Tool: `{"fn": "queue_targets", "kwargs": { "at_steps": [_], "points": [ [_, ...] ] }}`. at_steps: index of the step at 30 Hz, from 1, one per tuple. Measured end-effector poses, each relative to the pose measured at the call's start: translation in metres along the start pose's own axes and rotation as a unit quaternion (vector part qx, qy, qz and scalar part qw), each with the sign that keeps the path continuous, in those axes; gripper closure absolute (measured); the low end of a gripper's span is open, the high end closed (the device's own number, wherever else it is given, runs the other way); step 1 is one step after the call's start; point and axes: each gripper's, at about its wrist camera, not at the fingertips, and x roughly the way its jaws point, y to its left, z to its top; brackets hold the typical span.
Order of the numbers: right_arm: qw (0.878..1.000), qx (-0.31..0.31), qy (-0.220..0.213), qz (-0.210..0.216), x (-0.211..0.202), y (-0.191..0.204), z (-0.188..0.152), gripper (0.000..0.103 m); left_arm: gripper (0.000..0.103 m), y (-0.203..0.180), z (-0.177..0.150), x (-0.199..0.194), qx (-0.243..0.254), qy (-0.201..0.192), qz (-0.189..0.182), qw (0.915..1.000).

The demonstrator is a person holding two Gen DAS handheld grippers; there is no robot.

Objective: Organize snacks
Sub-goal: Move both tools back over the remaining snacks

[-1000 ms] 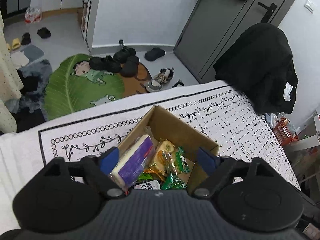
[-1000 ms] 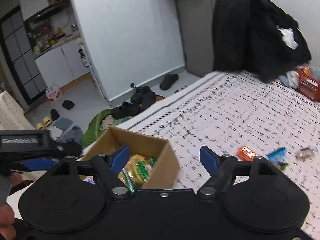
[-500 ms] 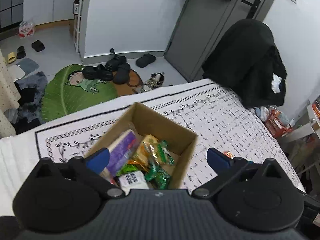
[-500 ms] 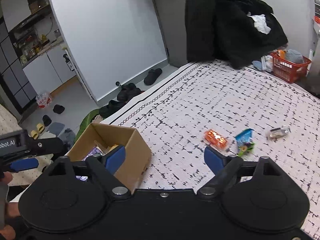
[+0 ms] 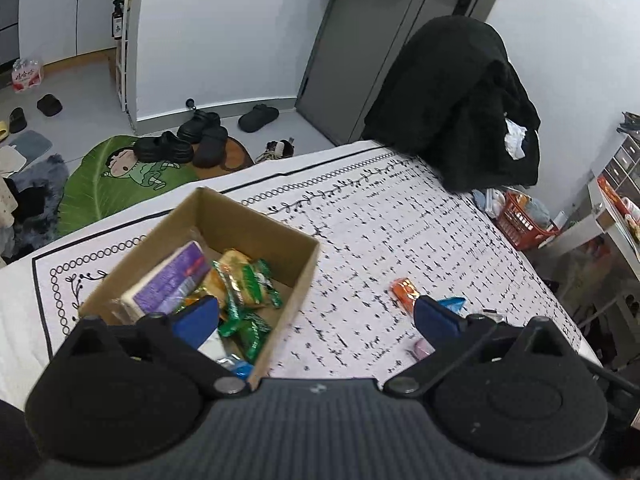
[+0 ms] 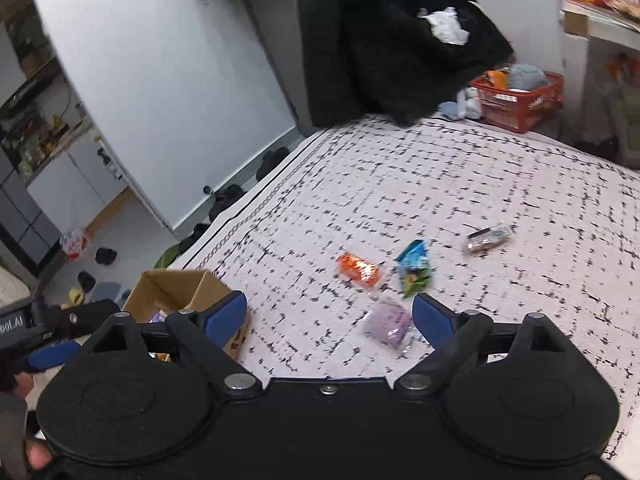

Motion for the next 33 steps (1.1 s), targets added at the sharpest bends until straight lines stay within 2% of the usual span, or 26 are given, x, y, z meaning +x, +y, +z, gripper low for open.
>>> {"fn": "queue_targets", "kwargs": {
  "at_steps": [10,17,33],
  "points": [
    [0.997,0.077,-0.019,-0.001,-0.022,-0.052,0.004,0.012,0.0,-0.041,-0.013,0.005,0.012,0.009,-0.011,0.9998],
    [0.993,0.108,-0.035,-0.013,-0.037,-0.086,0.005,0.012,0.0,-0.07,-0.027,0.015,0.013,0.017,-0.017,0.9996],
    [0.987,0.159,-0.024,-0.021,-0.026,-0.134,0.005,0.012,0.003,-0.11,-0.059,0.07,-0.001,0.052,-0.03,0.9982]
  ]
}}
